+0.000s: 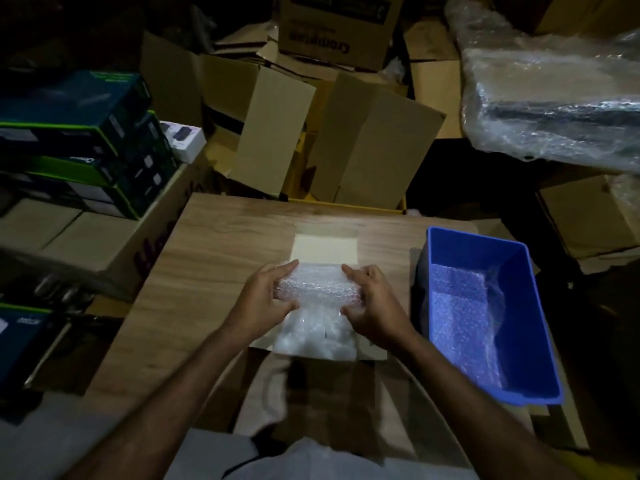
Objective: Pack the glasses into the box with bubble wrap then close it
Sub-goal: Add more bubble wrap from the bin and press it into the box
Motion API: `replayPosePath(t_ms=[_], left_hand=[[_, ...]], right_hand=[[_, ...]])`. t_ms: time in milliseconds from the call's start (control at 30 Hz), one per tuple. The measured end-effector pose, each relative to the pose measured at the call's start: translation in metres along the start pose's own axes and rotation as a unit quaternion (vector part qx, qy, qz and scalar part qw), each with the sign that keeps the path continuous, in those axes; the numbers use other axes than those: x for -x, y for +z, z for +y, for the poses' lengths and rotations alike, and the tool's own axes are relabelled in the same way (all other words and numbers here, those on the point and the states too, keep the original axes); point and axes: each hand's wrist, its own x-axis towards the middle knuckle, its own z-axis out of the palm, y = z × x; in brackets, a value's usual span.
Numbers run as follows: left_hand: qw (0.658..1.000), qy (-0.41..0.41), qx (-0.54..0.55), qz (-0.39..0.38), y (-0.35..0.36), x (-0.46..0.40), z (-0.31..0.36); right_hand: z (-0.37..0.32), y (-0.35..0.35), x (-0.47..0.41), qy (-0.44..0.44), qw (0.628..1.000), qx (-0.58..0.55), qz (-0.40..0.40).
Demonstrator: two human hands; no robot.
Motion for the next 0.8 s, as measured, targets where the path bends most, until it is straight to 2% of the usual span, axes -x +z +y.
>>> replayPosePath(t_ms=[100,200,267,367,467,633,700,800], left_hand=[[0.998,0.002,-0.059,-0.007,0.011,0.002,-0.023],[0.987,-0.044,-0.112,-0.108,0.027,0.009,-0.042],[0.966,-0.066,-0.164,-0.191,0.033,0.012,-0.055],[0.929,-0.058,-0.256,-0.26,0.038,0.014,-0.06],[0.917,-0.084,-0.307,-0.241,0.045,0.017,-0.043],[0.934,-0.011,-0.35,-0.066,0.046,0.014,-0.034],[0.925,0.001,-0.371,-0.083,0.047,0.005,-0.038],[0.893,0.002,-0.419,-0.163,0.049,-0.006,-0.045]], right_hand=[[0.017,0.018,0.003,0.006,0.999,0.047,-0.022],[0.037,0.038,0.012,0.056,0.991,0.063,-0.108],[0.046,0.048,0.017,0.071,0.976,0.131,-0.161],[0.048,0.06,0.023,0.035,0.952,0.249,-0.174],[0.045,0.063,0.026,0.04,0.95,0.263,-0.165],[0.038,0.059,0.026,0.059,0.974,0.206,-0.073],[0.039,0.061,0.028,0.048,0.971,0.224,-0.064],[0.04,0.061,0.027,-0.001,0.952,0.297,-0.073]])
